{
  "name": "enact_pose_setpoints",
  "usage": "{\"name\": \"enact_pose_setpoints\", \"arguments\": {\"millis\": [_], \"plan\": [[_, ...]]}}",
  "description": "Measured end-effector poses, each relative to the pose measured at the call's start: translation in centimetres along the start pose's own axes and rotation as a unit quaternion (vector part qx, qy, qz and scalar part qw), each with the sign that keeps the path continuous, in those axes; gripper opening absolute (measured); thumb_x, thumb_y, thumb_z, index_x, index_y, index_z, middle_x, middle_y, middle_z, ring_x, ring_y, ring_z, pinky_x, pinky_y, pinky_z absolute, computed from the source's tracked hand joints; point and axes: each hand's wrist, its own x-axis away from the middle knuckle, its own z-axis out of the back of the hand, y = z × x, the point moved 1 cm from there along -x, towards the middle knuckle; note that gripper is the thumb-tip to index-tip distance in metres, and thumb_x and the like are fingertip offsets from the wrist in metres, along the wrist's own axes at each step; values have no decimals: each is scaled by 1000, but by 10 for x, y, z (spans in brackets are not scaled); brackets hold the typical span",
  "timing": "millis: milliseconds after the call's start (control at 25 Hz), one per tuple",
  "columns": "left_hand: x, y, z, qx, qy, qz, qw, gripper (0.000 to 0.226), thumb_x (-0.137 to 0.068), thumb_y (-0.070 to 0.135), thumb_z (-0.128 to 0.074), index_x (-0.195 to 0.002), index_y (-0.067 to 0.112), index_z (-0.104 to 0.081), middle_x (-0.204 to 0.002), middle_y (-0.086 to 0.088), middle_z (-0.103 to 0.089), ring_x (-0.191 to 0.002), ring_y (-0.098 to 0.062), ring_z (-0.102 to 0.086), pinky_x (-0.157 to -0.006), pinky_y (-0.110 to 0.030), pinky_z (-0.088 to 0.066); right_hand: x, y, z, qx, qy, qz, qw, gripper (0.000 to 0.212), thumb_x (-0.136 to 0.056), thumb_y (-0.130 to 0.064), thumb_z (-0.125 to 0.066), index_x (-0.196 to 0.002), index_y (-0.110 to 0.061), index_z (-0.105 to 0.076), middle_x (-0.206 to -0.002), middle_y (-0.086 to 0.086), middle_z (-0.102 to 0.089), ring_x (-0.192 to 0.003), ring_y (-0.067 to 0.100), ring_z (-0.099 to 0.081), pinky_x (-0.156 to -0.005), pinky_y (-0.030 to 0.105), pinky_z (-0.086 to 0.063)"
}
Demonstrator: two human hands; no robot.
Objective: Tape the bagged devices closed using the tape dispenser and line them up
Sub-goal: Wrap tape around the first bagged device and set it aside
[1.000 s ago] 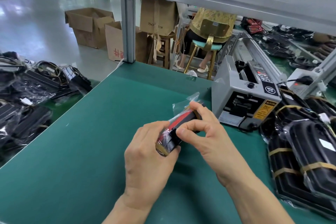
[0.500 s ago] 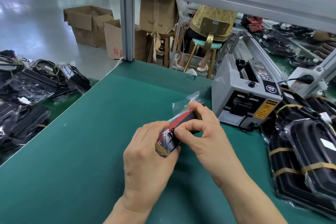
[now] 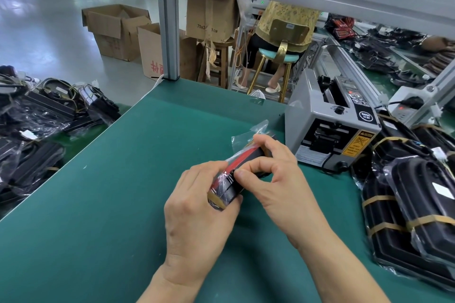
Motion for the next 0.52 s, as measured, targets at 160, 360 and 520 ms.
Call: {"name": "enact_pose_setpoints", "arguments": {"millis": [160, 360, 520], "plan": [[0, 0, 0, 0, -2, 3, 1000, 47, -56, 1, -86, -99, 11, -70, -94, 6, -67, -86, -16, -63, -79, -28, -49, 0, -2, 0, 22, 2, 5, 1000, 20, -83, -23, -69, -63, -22, -69, -137, -24, -39, -139, 3, -21, -116, 41, -16], [0, 0, 0, 4, -4, -1, 1000, 46, -57, 2, -86, -99, 11, -70, -95, 7, -67, -87, -14, -63, -80, -27, -49, 2, 0, -2, 29, 10, 9, 999, 20, -84, -23, -68, -64, -19, -68, -137, -24, -39, -139, 0, -20, -117, 43, -13], [0, 0, 0, 2, -6, 1, 1000, 47, -56, 2, -87, -99, 11, -70, -94, 7, -67, -86, -14, -63, -79, -28, -49, 2, 2, -5, 19, 17, 9, 1000, 19, -84, -21, -67, -66, -15, -69, -138, -23, -39, -140, 1, -19, -118, 43, -12]]}}
